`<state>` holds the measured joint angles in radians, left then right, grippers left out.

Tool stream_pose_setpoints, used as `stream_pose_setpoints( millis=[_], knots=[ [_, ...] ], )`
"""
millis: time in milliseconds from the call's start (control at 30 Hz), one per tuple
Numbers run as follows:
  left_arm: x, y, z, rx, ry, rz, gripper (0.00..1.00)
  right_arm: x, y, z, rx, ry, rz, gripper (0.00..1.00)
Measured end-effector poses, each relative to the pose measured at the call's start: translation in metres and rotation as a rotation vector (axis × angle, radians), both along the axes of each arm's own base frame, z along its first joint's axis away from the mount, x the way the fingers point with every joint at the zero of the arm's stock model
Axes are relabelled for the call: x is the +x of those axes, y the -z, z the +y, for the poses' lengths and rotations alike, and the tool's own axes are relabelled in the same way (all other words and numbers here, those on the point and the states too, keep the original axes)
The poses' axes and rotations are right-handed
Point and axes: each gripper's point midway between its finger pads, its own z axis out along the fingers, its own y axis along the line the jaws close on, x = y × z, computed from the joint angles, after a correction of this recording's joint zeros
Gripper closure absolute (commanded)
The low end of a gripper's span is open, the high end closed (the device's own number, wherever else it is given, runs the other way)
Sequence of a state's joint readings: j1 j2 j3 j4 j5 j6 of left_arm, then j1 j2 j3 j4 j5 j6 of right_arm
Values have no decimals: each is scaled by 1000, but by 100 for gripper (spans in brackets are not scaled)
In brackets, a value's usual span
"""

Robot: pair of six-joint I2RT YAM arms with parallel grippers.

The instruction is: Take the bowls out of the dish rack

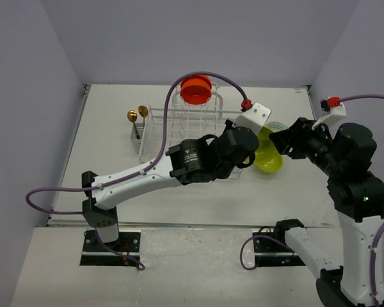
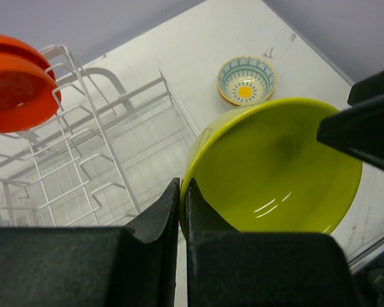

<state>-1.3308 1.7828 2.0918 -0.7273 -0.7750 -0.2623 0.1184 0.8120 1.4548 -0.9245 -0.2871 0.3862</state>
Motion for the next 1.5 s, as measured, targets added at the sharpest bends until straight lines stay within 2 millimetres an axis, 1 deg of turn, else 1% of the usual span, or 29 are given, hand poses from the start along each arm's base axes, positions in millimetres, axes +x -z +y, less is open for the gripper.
stream_pose_setpoints(
  millis=[67,100,133,167,300,367,400,533,633,733,833,1000,1067,1100,1167,1267,1300,1333,1367,1433,1467,1500],
  knots=[
    [-1,10,0,25,-2,19,100,6,2,-3,-36,22,20,63],
    [-1,13,0,32,-4,26,100,9,4,-5,-56,37,32,69],
    [-2,14,1,31,-8,32,100,13,6,-6,-77,54,47,72],
    [-2,13,3,34,-14,34,100,17,10,-5,-100,60,65,74],
    [3,10,11,41,-45,29,100,27,24,4,-165,61,112,73],
    [5,12,14,50,-56,30,100,30,30,7,-191,63,127,81],
    [5,12,15,51,-60,30,100,31,32,9,-197,62,131,82],
    [7,12,18,57,-71,29,100,32,38,14,-207,60,144,77],
    [11,13,20,54,-81,31,100,31,36,14,-195,60,131,76],
    [13,16,25,45,-91,36,100,27,35,18,-170,41,118,73],
    [14,14,30,29,-99,35,100,25,42,21,-160,23,131,72],
    [14,6,32,-16,-99,28,100,25,58,27,-154,-3,165,74],
    [13,5,31,-26,-95,28,100,25,62,30,-147,-14,172,78],
    [13,4,30,-31,-92,29,100,25,62,33,-139,-25,173,88],
    [12,4,28,-43,-83,32,100,26,62,36,-129,-33,172,100],
    [12,3,27,-54,-79,30,100,29,64,37,-121,-24,175,100],
    [13,4,27,-52,-80,31,93,30,65,36,-122,-19,174,100],
    [14,4,28,-52,-82,32,71,31,65,35,-124,-14,175,100],
    [14,4,28,-52,-84,32,1,32,65,34,-127,-6,174,100],
    [15,2,29,-65,-89,32,0,38,69,26,-144,35,186,100],
    [15,0,30,-76,-93,34,0,43,73,19,-151,63,201,100],
    [14,-3,33,-84,-97,32,0,51,77,8,-152,108,216,100]
  ],
)
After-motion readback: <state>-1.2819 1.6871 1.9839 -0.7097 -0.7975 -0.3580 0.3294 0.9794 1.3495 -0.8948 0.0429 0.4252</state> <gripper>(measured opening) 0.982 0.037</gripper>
